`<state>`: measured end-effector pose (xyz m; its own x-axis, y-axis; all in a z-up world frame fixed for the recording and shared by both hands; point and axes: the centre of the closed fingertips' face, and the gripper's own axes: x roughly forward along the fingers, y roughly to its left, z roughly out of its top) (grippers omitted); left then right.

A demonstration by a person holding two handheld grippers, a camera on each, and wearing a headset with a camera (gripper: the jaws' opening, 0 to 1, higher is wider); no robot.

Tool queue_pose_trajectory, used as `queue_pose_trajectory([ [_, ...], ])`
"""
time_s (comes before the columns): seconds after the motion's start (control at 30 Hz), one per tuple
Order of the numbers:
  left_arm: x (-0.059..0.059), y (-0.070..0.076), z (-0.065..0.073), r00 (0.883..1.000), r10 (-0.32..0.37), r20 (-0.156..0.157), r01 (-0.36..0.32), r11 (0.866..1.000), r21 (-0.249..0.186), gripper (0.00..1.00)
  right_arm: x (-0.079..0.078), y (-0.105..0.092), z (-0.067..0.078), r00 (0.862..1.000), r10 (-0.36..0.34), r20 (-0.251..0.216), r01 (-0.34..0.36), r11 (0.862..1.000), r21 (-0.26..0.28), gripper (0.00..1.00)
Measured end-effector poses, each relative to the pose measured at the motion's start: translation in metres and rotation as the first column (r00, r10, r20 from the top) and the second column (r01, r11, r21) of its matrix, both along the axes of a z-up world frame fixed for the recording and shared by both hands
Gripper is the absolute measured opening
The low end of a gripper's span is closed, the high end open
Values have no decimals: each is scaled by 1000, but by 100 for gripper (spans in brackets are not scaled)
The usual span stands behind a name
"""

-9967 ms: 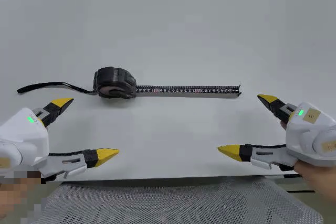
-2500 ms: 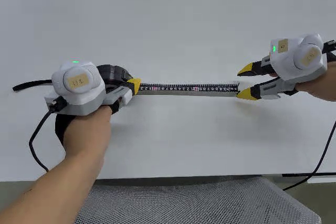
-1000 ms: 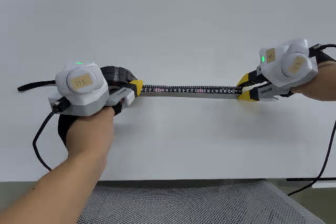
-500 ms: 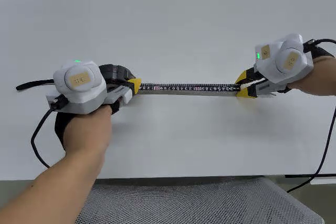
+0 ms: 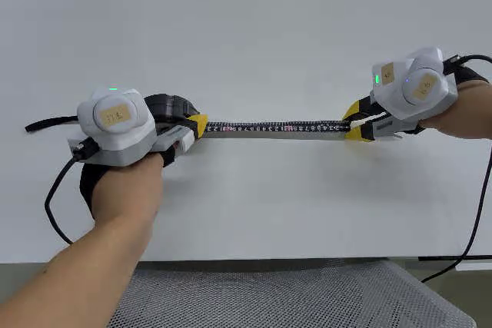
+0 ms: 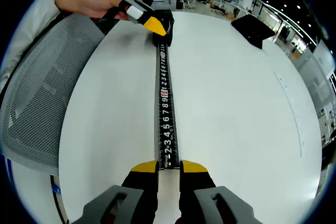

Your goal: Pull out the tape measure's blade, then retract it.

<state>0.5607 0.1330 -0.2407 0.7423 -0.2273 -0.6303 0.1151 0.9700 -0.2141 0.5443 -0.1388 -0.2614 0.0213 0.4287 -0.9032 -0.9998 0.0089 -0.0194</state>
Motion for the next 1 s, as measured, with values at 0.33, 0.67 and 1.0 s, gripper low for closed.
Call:
queue_pose_trajectory([
  [0.33,0,0,0,1000,5,7,-5,999,-32,61,3,12,2,1000,3,3,-3,1000,21,11],
  [0.67,0,0,1,1000,3,8,-2,998,-58,61,4,19,2,1000,2,2,-2,999,32,11],
  [1.0,0,0,2,1000,1,13,0,998,-67,61,6,32,4,1000,8,0,-8,999,53,11],
])
